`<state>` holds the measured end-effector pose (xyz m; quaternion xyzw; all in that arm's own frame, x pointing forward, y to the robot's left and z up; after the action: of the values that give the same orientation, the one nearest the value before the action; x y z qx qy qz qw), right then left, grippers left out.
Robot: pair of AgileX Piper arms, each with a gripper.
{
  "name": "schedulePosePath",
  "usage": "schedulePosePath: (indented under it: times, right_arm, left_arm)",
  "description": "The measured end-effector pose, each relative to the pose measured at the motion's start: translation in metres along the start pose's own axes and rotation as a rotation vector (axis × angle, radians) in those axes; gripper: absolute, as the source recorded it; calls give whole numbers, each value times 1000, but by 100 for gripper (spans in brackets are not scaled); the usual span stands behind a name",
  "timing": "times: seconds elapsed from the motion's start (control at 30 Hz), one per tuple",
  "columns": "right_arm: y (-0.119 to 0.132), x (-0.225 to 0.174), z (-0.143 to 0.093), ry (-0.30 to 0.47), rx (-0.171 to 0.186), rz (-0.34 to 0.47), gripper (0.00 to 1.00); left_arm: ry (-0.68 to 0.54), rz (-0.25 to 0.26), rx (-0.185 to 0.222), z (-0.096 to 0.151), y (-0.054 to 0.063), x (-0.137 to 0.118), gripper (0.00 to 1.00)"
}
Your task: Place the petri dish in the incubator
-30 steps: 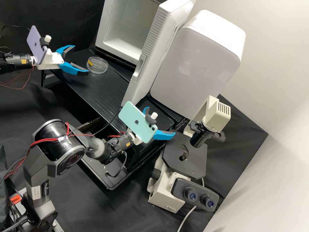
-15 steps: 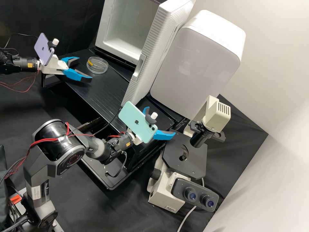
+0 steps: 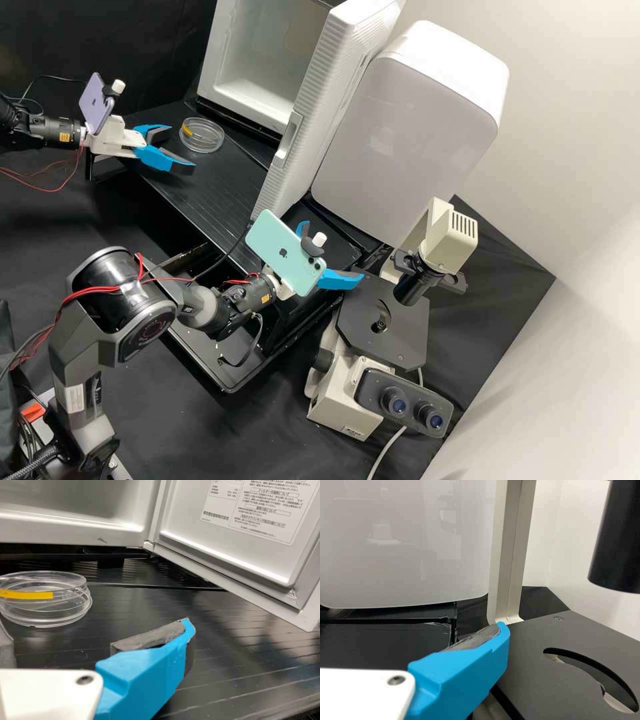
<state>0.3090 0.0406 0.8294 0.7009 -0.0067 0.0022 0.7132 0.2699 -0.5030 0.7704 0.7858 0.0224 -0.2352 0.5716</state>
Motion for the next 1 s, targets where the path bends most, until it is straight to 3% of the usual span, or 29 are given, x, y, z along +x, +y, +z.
schedulePosePath:
  times: [0.33,0.6,0.83,1.0]
  right_arm:
    - [0,0,0,0,0,0,100]
    - [0,0,0,0,0,0,100]
    - [0,0,0,0,0,0,100]
    - [0,0,0,0,0,0,100]
  left_arm:
    - [41,22,38,-9,13,7,100]
    - [118,95,77,-18,31,12,100]
    - [129,110,96,-20,36,18,100]
    - [127,92,100,-18,34,22,100]
